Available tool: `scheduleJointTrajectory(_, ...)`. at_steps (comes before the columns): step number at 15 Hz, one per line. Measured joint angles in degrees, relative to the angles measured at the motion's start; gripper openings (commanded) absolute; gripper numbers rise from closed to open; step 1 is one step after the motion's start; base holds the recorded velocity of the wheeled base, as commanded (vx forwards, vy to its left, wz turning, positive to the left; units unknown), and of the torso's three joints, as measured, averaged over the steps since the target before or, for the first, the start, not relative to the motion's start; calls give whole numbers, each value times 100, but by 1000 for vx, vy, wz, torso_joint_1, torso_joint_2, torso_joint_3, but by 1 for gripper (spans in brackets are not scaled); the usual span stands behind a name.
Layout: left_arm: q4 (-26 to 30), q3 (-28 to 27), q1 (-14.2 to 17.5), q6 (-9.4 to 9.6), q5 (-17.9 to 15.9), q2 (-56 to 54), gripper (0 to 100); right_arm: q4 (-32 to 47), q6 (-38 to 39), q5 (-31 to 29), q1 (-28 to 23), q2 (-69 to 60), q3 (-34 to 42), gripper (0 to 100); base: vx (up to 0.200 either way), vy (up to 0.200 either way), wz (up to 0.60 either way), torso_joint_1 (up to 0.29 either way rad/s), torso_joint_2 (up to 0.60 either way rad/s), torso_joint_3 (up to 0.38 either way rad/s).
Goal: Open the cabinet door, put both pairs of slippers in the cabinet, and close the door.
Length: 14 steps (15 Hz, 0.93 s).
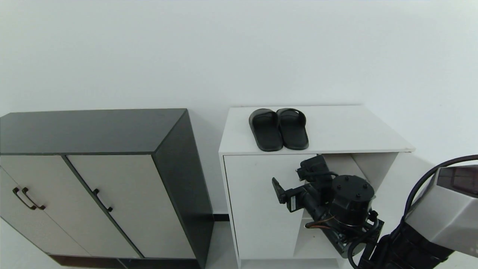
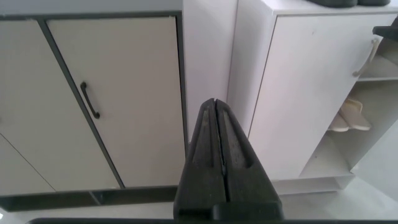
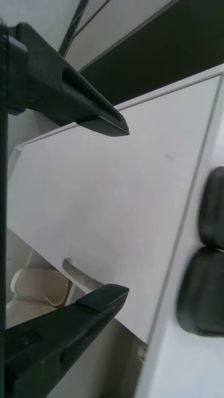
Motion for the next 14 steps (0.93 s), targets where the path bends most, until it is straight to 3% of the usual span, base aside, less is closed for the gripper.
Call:
scheduleJointTrajectory(6,0,0,0,-4,2,0,0,7,-249,-12,-63,20,-39,100,0,0,0,72,-163,-90)
scheduleJointTrajectory(9,0,0,0,-4,7,0,0,467,-424,-167,-30,-160,-113,100,0,0,0,0,0,0)
scheduleJointTrajectory(11,0,0,0,0,7,0,0,1627,-315,-461,94,-523,-364,100,0,0,0,0,0,0)
scheduleJointTrajectory(14,0,0,0,13,9,0,0,3791,680,-929,230,-1047,-1362,100,0,0,0,0,0,0)
